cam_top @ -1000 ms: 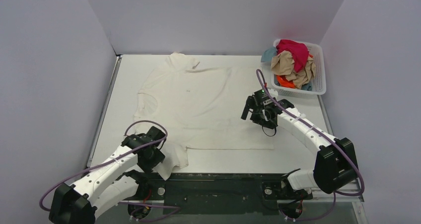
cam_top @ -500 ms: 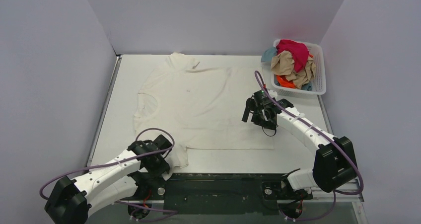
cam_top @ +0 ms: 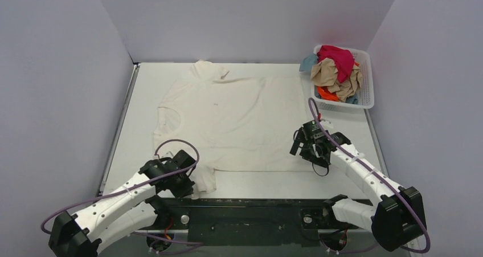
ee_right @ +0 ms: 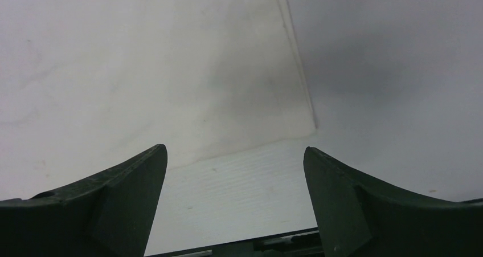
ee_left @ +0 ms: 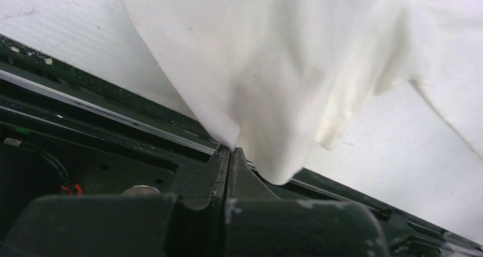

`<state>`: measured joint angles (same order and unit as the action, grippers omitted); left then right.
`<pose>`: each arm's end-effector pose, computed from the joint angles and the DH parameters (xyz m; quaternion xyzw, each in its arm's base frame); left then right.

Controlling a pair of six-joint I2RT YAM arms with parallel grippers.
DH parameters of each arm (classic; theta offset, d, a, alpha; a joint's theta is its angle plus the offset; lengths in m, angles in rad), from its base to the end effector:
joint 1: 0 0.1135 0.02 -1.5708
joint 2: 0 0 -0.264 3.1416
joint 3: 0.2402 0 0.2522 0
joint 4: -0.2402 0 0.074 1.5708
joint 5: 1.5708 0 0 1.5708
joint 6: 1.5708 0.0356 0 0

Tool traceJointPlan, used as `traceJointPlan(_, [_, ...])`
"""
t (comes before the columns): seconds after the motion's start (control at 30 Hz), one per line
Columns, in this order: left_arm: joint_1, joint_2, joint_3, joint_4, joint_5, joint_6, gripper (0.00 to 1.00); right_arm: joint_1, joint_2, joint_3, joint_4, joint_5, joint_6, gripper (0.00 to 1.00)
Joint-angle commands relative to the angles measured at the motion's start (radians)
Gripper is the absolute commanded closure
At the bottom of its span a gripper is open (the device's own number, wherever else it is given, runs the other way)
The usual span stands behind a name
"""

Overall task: Fold and stack the t-shirts
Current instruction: Grab the side of the flattened tshirt closest away from the robot with both arms, then fold the flattened tshirt in 1/3 of the way

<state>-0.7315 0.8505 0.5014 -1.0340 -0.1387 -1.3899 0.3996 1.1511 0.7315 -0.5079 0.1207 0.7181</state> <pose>0.0903 -0.0745 0.1772 -0.3272 0.9378 -0.0479 0.1059 0.2100 0.0840 0.2221 0.1690 0.9320 0.1188 0.2979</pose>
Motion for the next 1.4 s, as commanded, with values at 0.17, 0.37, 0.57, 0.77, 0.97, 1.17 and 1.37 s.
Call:
traceJointPlan(0.17, [0.002, -0.145, 0.072, -0.071, -0.049, 0.021, 1.0, -0.046, -0.058, -0.215, 0.051, 0.064, 0.185, 0.32])
traceJointPlan(0.37, [0.002, -0.183, 0.11, -0.058, -0.069, 0.047, 1.0, -0.05, 0.004, -0.267, 0.116, 0.085, 0.203, 0.45])
traceJointPlan(0.57, [0.004, -0.238, 0.144, -0.062, -0.101, 0.074, 1.0, -0.051, 0.024, -0.301, 0.169, 0.095, 0.22, 0.52])
traceJointPlan(0.77, [0.005, -0.227, 0.156, 0.029, -0.098, 0.134, 1.0, -0.05, 0.038, -0.275, 0.177, 0.075, 0.201, 0.99])
traceJointPlan(0.97, [0.025, -0.177, 0.225, 0.115, -0.129, 0.205, 1.0, -0.05, -0.001, -0.162, 0.063, 0.06, 0.148, 1.0])
traceJointPlan(1.17, [0.129, -0.128, 0.267, 0.222, -0.086, 0.291, 1.0, -0.059, 0.016, -0.052, 0.0, 0.013, 0.113, 1.0])
traceJointPlan(1.37, [0.319, -0.051, 0.302, 0.333, 0.014, 0.401, 1.0, -0.081, 0.072, 0.056, -0.002, -0.002, 0.081, 1.0])
